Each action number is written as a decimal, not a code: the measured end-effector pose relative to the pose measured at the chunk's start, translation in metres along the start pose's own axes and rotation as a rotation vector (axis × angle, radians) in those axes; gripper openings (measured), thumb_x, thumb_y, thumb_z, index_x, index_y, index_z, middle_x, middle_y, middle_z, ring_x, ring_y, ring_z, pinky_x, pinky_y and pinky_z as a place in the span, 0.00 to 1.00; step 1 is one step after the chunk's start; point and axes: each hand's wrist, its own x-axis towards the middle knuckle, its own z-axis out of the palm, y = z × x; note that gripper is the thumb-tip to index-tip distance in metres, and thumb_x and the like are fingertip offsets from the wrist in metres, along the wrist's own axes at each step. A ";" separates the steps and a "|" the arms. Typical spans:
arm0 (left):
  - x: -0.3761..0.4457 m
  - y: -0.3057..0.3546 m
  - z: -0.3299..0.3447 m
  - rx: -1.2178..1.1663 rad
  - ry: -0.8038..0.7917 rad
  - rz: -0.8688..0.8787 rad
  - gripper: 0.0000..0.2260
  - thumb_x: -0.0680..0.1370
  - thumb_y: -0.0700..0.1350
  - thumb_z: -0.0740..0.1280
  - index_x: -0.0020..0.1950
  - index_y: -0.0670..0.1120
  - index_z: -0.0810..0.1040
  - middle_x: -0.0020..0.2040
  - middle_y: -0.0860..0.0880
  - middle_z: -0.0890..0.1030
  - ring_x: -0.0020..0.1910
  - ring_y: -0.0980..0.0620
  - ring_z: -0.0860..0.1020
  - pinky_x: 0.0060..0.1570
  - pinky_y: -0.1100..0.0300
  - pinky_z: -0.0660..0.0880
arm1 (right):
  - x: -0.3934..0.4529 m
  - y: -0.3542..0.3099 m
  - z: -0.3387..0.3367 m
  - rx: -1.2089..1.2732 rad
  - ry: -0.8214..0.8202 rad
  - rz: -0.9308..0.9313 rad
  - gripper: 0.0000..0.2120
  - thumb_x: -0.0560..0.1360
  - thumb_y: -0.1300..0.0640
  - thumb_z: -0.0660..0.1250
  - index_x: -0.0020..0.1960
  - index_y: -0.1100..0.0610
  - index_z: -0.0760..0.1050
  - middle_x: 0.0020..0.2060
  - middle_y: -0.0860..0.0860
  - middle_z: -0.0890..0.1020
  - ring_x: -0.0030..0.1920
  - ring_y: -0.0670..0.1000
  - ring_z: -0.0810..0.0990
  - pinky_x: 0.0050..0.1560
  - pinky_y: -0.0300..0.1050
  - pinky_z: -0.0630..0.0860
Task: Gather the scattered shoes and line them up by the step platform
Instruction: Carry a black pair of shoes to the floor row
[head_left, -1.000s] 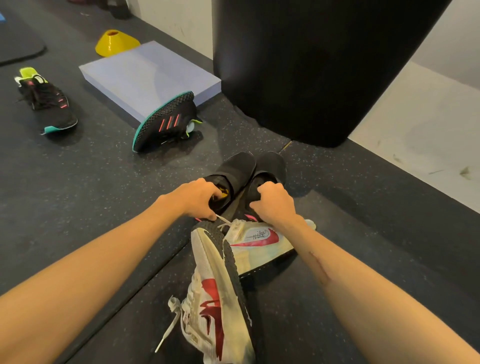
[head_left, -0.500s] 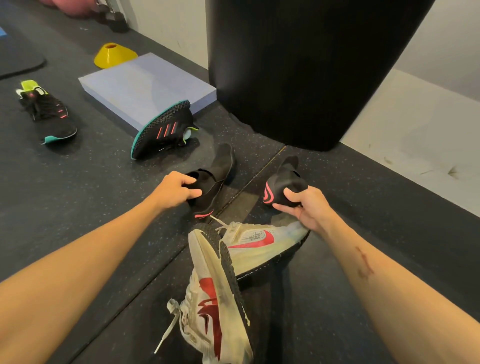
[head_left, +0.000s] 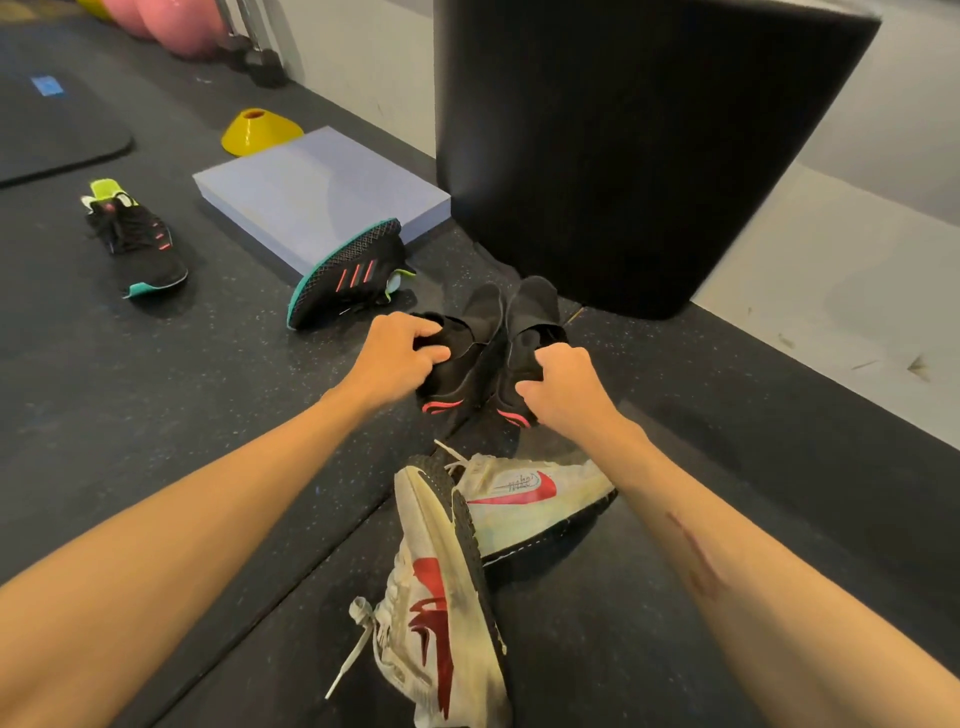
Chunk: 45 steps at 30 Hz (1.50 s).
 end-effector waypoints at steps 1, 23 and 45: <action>-0.002 0.006 -0.004 0.001 0.039 -0.003 0.07 0.76 0.39 0.67 0.41 0.36 0.80 0.40 0.39 0.82 0.40 0.45 0.78 0.43 0.50 0.72 | -0.005 -0.013 -0.004 -0.004 0.026 -0.014 0.08 0.76 0.57 0.67 0.43 0.61 0.71 0.42 0.54 0.74 0.39 0.54 0.75 0.37 0.43 0.72; -0.023 0.527 -0.509 0.110 0.089 0.115 0.09 0.70 0.42 0.70 0.33 0.40 0.75 0.32 0.43 0.77 0.38 0.41 0.75 0.36 0.49 0.73 | -0.166 -0.408 -0.595 0.294 0.050 -0.164 0.17 0.73 0.51 0.70 0.34 0.63 0.75 0.27 0.55 0.79 0.31 0.53 0.77 0.32 0.50 0.72; -0.136 0.671 -0.735 0.373 0.576 0.247 0.06 0.75 0.40 0.69 0.45 0.36 0.80 0.45 0.43 0.74 0.44 0.43 0.74 0.43 0.44 0.71 | -0.244 -0.601 -0.773 0.289 0.260 -0.724 0.10 0.71 0.52 0.72 0.37 0.57 0.77 0.30 0.47 0.80 0.35 0.51 0.78 0.39 0.46 0.75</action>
